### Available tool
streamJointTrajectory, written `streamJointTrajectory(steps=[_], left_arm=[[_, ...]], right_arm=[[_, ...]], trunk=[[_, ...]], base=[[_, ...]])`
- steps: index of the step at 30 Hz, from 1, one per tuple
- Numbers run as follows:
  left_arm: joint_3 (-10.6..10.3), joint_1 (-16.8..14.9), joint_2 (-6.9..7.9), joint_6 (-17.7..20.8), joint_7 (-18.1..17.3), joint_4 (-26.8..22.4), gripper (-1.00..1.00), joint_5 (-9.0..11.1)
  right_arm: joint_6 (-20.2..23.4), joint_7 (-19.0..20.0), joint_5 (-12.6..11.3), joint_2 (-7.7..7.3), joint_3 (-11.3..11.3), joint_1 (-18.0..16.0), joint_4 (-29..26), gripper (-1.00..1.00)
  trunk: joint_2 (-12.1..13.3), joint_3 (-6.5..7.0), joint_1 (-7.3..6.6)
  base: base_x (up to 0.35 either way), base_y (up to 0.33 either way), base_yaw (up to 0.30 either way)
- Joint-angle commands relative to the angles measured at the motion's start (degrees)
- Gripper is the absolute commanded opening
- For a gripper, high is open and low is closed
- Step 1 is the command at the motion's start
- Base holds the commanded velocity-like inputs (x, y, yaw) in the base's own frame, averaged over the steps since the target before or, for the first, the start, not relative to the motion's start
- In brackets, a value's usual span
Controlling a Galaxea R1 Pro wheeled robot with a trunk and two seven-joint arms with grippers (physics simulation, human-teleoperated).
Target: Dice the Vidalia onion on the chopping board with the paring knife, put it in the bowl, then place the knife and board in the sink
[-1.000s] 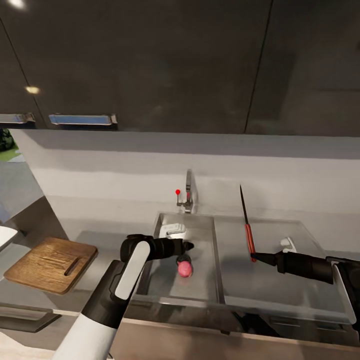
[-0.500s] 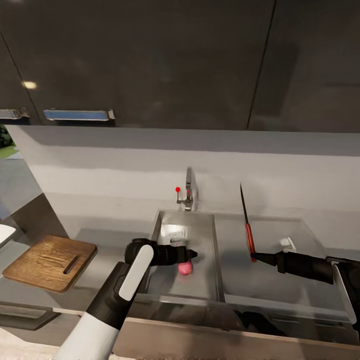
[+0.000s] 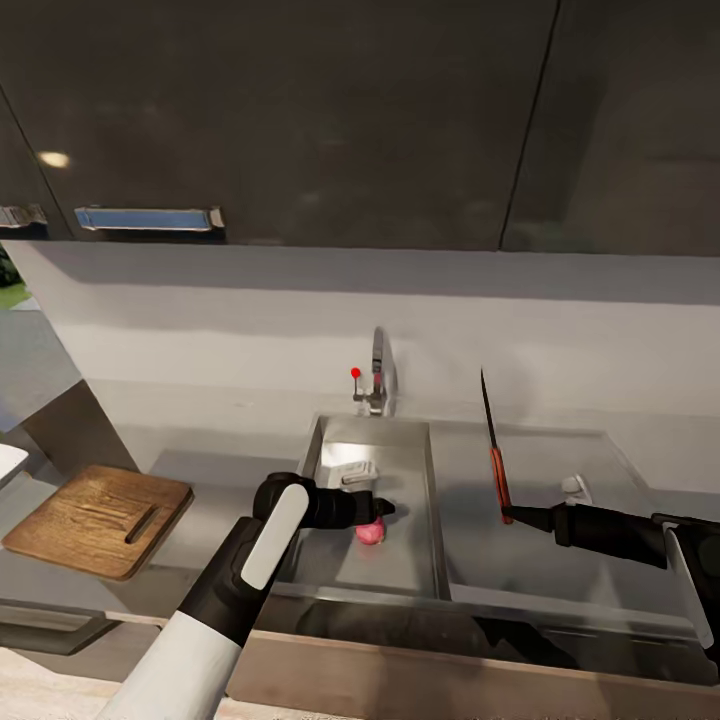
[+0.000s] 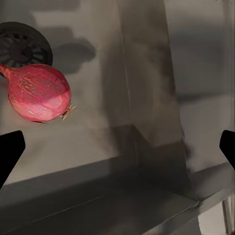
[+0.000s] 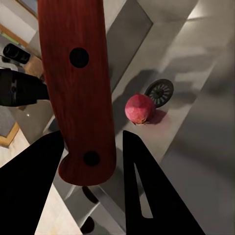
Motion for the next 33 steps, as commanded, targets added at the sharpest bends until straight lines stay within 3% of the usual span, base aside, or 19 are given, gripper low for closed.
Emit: streamJointTrajectory(steps=[1,9,17,29,33], left_arm=[[-0.03,-0.06,0.01,0.14,0.60,-0.15,1.00,0.71],[0.22,-0.08,0.22,0.00,0.85,-1.60,1.00,0.48],[0.33,-0.08,0.06,0.01,7.01,-1.52,1.00,1.20],[0.22,-0.08,0.00,0.08,7.61,-1.45,1.00,1.31],[0.17,-0.08,-0.03,0.07,7.61,-1.45,1.00,1.31]], right_arm=[[0.56,0.16,-0.09,-0.01,-0.01,-0.06,-0.01,-1.00],[0.64,0.16,-0.11,0.05,0.06,-0.06,0.00,-1.00],[0.81,0.16,-0.12,0.07,0.06,-0.06,0.00,-1.00],[0.97,0.36,-0.05,-0.10,0.06,-0.07,-0.30,-1.00],[1.79,2.27,-0.06,-0.16,0.10,-0.06,-1.04,-1.00]], trunk=[[-0.13,-0.22,0.03],[-0.13,-0.96,0.03],[-0.13,-1.70,0.03],[-0.13,-2.78,0.03],[-0.13,-2.93,0.03]], base=[[0.000,0.000,0.000],[0.000,0.000,0.000],[0.000,0.000,0.000],[0.000,0.000,0.000],[0.000,0.000,0.000]])
